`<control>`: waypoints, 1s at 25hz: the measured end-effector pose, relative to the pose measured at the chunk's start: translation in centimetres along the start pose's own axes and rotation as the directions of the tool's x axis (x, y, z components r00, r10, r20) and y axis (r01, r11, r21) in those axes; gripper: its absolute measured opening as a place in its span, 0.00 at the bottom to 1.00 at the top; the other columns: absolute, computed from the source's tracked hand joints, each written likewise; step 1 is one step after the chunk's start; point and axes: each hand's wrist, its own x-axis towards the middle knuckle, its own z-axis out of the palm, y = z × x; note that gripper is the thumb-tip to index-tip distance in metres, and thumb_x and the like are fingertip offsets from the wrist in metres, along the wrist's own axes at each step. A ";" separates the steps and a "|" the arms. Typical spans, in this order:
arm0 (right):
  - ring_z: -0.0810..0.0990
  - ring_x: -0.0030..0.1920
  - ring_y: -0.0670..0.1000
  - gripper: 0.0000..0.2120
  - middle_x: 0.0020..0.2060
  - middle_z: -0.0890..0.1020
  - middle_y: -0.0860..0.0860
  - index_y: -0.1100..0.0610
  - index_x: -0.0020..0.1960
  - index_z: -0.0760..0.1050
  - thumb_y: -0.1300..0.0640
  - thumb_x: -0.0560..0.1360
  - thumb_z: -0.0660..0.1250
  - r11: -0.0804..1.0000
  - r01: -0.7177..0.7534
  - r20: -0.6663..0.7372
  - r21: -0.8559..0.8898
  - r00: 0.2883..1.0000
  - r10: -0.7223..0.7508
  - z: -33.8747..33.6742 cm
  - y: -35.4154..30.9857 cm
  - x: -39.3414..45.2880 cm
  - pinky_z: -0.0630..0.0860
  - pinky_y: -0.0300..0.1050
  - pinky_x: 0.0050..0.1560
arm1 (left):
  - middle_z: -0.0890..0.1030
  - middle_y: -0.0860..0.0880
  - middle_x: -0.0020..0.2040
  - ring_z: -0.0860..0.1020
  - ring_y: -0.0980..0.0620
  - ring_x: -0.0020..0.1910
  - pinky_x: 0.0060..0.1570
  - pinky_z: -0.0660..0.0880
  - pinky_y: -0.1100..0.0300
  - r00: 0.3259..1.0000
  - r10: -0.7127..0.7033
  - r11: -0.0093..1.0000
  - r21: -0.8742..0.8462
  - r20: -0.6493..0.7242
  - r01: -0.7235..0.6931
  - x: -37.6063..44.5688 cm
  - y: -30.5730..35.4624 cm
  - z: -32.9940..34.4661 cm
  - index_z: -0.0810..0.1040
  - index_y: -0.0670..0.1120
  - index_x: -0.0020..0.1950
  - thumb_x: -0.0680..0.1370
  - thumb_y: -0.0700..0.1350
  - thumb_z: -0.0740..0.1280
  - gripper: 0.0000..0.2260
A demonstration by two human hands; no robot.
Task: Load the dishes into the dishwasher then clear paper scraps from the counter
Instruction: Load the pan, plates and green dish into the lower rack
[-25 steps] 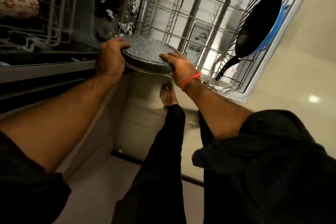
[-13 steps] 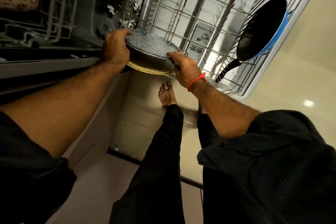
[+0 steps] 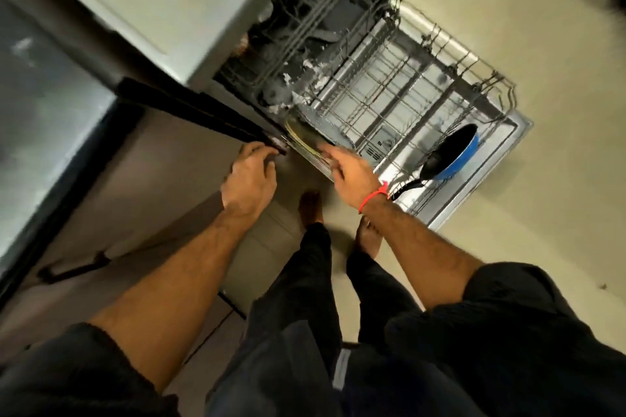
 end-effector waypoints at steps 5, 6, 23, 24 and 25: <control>0.81 0.54 0.49 0.22 0.52 0.83 0.49 0.55 0.67 0.75 0.67 0.76 0.58 0.967 0.249 0.169 0.054 0.952 -0.255 -0.6 -13.3 -3.3 0.75 0.45 0.62 | 0.77 0.55 0.64 0.78 0.49 0.60 0.52 0.79 0.48 0.958 -0.093 0.994 -0.078 -0.270 0.075 -11.1 -1.5 -9.8 0.80 0.55 0.60 0.81 0.43 0.64 0.11; 0.81 0.54 0.49 0.21 0.51 0.83 0.50 0.55 0.67 0.74 0.67 0.77 0.58 0.945 0.320 0.204 0.065 0.923 -0.326 -0.2 -16.0 -3.9 0.74 0.45 0.62 | 0.77 0.55 0.64 0.78 0.49 0.60 0.52 0.79 0.48 0.942 -0.126 0.990 -0.095 -0.311 0.102 -13.2 -2.3 -11.4 0.79 0.55 0.61 0.81 0.42 0.64 0.12; 0.78 0.38 0.48 0.22 0.50 0.82 0.47 0.42 0.61 0.75 0.67 0.77 0.63 0.738 0.579 0.686 0.348 0.380 -0.621 30.8 -50.0 -23.0 0.78 0.44 0.52 | 0.83 0.53 0.57 0.81 0.50 0.48 0.57 0.78 0.51 0.093 -0.827 0.553 -0.770 -0.555 0.320 -52.3 -37.1 -18.7 0.80 0.51 0.63 0.77 0.41 0.69 0.15; 0.77 0.38 0.44 0.21 0.52 0.82 0.47 0.42 0.61 0.74 0.66 0.77 0.64 0.746 0.565 0.712 0.353 0.355 -0.606 33.3 -51.5 -24.4 0.78 0.44 0.53 | 0.83 0.51 0.56 0.81 0.49 0.48 0.58 0.77 0.51 0.026 -0.853 0.504 -0.807 -0.522 0.308 -54.5 -39.4 -18.8 0.81 0.50 0.62 0.77 0.41 0.70 0.14; 0.78 0.40 0.43 0.21 0.53 0.82 0.48 0.43 0.62 0.74 0.65 0.77 0.65 0.754 0.554 0.738 0.353 0.331 -0.588 35.8 -52.9 -25.9 0.78 0.45 0.55 | 0.82 0.49 0.56 0.81 0.49 0.48 0.58 0.77 0.52 -0.046 -0.871 0.456 -0.839 -0.489 0.298 -56.7 -41.6 -18.9 0.81 0.50 0.62 0.77 0.40 0.70 0.14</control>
